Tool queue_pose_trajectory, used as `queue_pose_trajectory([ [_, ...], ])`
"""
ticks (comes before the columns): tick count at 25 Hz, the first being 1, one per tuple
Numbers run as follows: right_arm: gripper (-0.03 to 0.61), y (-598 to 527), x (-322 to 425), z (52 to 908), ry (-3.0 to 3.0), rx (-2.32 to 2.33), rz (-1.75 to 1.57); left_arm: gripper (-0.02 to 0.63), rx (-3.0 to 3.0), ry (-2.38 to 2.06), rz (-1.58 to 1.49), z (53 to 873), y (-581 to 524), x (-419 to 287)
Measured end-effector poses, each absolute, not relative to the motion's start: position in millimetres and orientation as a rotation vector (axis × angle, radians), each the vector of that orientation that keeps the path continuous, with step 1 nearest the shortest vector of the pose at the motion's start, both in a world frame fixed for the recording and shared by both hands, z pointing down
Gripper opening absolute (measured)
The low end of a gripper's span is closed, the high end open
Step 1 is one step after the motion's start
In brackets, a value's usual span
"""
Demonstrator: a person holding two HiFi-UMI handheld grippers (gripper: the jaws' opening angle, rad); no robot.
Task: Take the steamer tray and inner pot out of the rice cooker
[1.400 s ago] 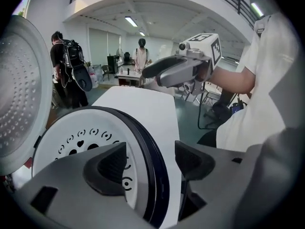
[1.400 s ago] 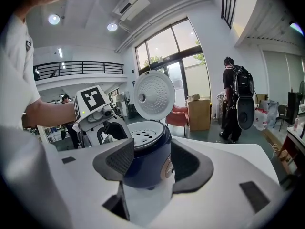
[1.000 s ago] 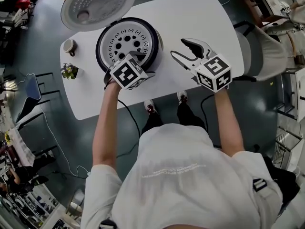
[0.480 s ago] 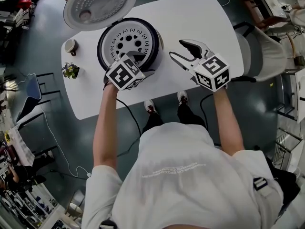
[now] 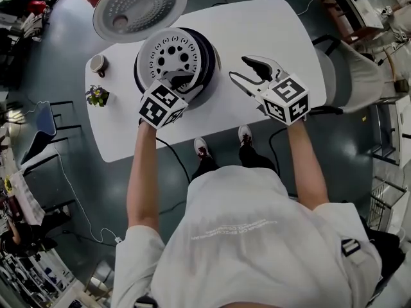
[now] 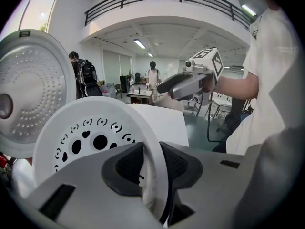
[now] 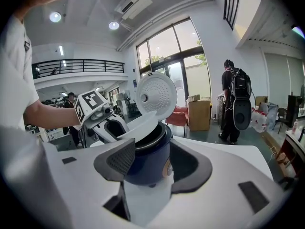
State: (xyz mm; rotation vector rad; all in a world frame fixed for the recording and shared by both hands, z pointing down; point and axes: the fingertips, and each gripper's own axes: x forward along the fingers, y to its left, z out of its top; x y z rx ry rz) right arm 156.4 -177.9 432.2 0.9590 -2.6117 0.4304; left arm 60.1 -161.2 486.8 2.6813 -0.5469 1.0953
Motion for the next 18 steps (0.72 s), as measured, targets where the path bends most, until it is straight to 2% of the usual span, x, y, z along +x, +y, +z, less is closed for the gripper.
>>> queue_pose_trajectory([
  [11,0.235,-188,151,406,-2.632,0.967,0.34,0.06,2.776,-0.76,1.05,458,-166,48],
  [18,0.232,-195,138,387,-2.674,0.933,0.265,0.052,2.779,-0.911,0.811,421,-171,36],
])
